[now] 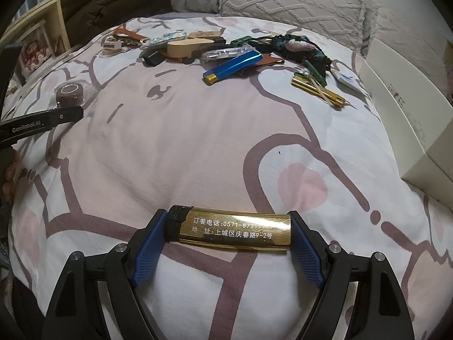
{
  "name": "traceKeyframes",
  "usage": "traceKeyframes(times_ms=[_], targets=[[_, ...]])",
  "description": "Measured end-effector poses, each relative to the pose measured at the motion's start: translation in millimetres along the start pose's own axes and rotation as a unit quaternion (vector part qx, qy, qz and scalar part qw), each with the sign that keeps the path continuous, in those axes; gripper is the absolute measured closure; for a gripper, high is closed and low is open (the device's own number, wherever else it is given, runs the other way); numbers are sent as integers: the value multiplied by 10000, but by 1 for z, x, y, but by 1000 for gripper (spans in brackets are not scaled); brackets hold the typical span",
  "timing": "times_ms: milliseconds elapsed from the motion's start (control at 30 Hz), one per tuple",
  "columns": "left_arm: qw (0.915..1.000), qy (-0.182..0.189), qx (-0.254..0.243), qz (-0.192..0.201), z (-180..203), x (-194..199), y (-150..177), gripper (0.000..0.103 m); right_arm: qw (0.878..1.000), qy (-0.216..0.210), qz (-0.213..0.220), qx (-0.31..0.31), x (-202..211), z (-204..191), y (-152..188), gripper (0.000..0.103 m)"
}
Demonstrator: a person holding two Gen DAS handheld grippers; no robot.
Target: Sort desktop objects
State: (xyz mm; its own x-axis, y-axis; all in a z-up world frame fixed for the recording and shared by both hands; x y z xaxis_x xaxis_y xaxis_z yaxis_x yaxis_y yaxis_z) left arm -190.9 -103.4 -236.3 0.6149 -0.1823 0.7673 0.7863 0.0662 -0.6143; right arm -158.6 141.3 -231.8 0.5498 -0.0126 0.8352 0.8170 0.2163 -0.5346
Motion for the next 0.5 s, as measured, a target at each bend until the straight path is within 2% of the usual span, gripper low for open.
traceKeyframes(times_ms=[133,200,500], targets=[[10000,67,-36,-23,7,3,4,54,10000,-14,-55,62,0,-1,-1,20],[9999,66,-99,-32,11,5,6,61,9999,-32,-64,87,0,0,-2,20],[9997,181,-136,-19,21,15,16,66,9997,-110,-105,167,0,0,-3,20]])
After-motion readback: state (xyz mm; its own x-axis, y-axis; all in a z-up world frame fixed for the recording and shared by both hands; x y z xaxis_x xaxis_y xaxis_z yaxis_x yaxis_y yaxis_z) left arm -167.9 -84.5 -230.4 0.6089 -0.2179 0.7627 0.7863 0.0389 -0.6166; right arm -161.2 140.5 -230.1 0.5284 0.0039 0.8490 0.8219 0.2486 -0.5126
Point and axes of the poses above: each gripper's, at about its wrist camera, not at the fingertips, and x roughly against the way its jaws point, z to its right, y to its underside, the point moved 8 cm from there along -x, roughly the way its jaws point, and after that the axes turned 6 degrees about y, right-handed, at the moved point
